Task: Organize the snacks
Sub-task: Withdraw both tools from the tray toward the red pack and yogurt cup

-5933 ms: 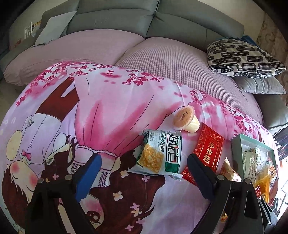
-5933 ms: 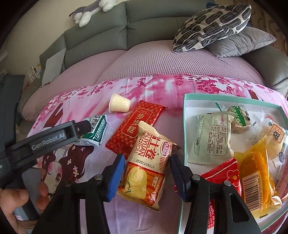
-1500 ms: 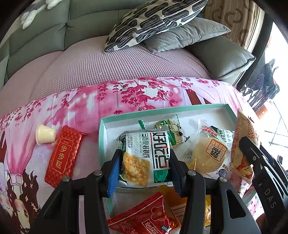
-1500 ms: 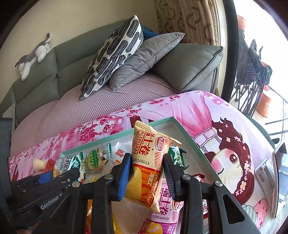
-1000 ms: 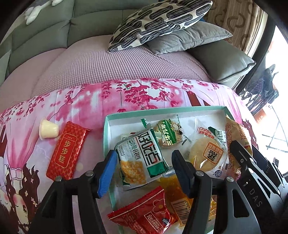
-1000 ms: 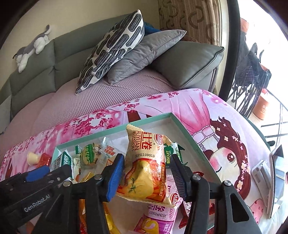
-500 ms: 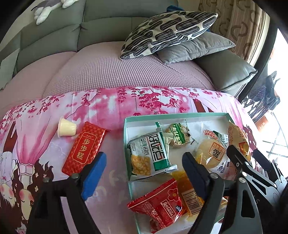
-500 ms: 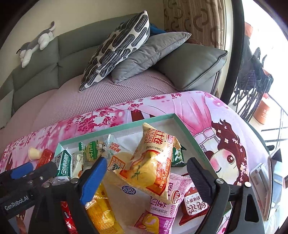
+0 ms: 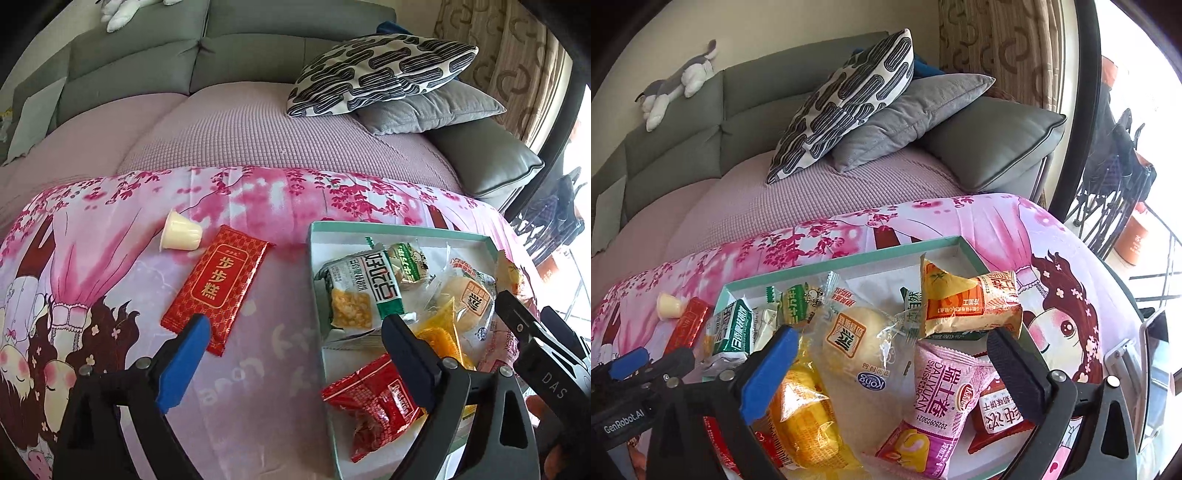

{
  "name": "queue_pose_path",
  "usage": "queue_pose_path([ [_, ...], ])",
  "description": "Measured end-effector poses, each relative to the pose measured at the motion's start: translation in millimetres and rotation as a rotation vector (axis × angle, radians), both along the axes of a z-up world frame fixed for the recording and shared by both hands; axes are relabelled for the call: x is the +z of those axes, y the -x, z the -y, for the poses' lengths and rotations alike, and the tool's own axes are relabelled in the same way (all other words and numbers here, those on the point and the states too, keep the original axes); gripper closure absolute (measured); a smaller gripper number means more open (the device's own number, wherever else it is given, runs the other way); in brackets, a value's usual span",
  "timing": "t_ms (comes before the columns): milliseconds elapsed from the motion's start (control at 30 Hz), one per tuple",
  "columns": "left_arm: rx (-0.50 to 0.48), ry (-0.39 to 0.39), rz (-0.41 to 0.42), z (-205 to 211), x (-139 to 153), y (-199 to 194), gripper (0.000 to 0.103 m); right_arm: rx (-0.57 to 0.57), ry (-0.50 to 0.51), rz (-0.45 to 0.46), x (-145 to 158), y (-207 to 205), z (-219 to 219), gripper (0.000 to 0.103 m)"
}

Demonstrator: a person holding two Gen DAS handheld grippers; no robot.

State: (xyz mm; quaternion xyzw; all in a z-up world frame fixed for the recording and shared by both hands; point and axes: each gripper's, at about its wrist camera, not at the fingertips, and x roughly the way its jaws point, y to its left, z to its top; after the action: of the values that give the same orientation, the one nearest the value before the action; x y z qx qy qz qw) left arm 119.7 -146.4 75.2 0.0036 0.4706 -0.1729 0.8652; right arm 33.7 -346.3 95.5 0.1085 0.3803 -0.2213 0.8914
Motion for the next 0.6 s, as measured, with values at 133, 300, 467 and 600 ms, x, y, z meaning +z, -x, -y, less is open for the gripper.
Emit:
queue_pose_path([
  [133, 0.036, -0.002, 0.000, -14.9, -3.0, 0.8, 0.003, 0.012, -0.004, -0.015, 0.2, 0.8, -7.9, 0.000],
  [300, 0.063, 0.002, 0.006, -30.8, -4.7, 5.1, 0.002, 0.031, 0.007, -0.030, 1.7, 0.6, -19.4, 0.000],
  [467, 0.085, 0.015, -0.002, -41.6, -10.2, 2.3, 0.002, 0.063, 0.000, -0.021, 4.7, -1.9, -30.7, 0.000],
  [600, 0.096, 0.017, -0.003, -48.5, -13.3, -1.0, 0.002, 0.106, 0.000, -0.023, 4.2, -8.1, -43.9, 0.000],
])
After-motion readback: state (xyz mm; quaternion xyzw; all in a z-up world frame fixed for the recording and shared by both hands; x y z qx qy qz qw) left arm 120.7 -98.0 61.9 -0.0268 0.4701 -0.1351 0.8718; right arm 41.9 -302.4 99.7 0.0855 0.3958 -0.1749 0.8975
